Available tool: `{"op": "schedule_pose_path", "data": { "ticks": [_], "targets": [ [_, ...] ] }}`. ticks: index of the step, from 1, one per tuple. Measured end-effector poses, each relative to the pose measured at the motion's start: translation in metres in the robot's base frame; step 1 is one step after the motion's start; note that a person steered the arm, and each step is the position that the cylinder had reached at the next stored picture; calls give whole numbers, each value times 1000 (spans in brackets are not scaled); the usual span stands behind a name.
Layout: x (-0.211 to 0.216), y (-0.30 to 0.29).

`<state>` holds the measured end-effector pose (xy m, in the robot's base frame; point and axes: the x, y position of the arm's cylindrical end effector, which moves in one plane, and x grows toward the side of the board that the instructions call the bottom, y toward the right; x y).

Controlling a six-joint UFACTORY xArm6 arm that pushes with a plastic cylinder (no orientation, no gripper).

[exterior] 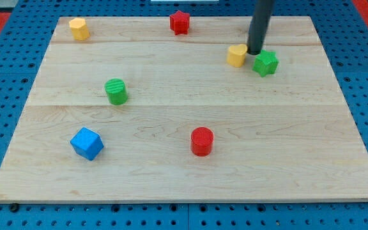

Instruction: Move the green star along with the green circle to the center left

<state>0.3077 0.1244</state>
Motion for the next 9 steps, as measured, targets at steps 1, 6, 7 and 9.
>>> {"op": "schedule_pose_path", "data": {
  "ticks": [1, 6, 7, 9],
  "targets": [
    [14, -18],
    [34, 57],
    [52, -13],
    [32, -34]
  ]
}}
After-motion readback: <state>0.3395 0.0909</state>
